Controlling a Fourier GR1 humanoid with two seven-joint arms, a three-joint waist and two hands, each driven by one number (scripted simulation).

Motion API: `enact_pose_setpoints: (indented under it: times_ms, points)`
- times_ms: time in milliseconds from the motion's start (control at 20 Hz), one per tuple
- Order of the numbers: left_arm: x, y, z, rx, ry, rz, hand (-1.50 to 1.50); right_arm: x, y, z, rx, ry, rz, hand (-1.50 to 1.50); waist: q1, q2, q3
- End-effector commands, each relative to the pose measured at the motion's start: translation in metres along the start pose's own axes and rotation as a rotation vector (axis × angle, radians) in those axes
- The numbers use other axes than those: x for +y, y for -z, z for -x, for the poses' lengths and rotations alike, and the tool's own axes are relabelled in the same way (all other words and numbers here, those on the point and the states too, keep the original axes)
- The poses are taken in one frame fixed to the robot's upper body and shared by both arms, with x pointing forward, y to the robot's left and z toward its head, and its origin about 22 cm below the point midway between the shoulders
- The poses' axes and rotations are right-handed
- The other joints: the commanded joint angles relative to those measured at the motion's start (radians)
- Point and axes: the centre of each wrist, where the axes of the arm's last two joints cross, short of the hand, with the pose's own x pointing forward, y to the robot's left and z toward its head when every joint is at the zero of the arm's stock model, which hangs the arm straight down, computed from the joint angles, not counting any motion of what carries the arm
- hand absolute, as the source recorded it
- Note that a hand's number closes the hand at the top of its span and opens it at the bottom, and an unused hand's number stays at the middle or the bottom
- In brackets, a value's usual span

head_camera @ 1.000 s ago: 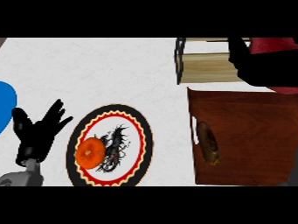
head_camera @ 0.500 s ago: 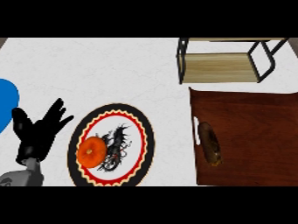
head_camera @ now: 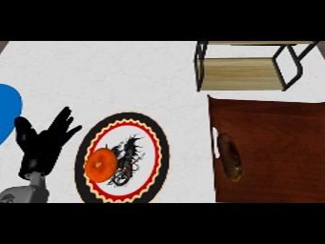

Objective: Pick the pear from the tray and place it in the tiered shelf

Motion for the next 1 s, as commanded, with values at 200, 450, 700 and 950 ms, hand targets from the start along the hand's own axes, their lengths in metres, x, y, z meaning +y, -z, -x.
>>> enact_pose_setpoints:
  times_ms: [200, 450, 700, 950]
  points:
    - [-0.02, 0.003, 0.015, 0.053, 0.0, -0.002, 0.0, 0.022, 0.034, 0.01, -0.012, -0.075, -0.023, 1.5, 0.002, 0.006, -0.006]
    - [0.01, 0.0, 0.006, 0.048, -0.007, 0.001, 0.0, 0.039, 0.046, 0.021, -0.026, -0.061, -0.001, 1.5, 0.004, 0.004, -0.005]
    - [-0.009, -0.007, 0.023, 0.066, -0.003, 0.021, 0.0, 0.053, 0.057, 0.057, -0.024, -0.066, 0.031, 1.5, 0.011, 0.008, -0.005]
    - [-0.012, 0.0, 0.019, 0.07, -0.007, 0.026, 0.0, 0.031, 0.062, 0.053, -0.073, -0.02, 0.005, 1.5, 0.002, 0.005, -0.005]
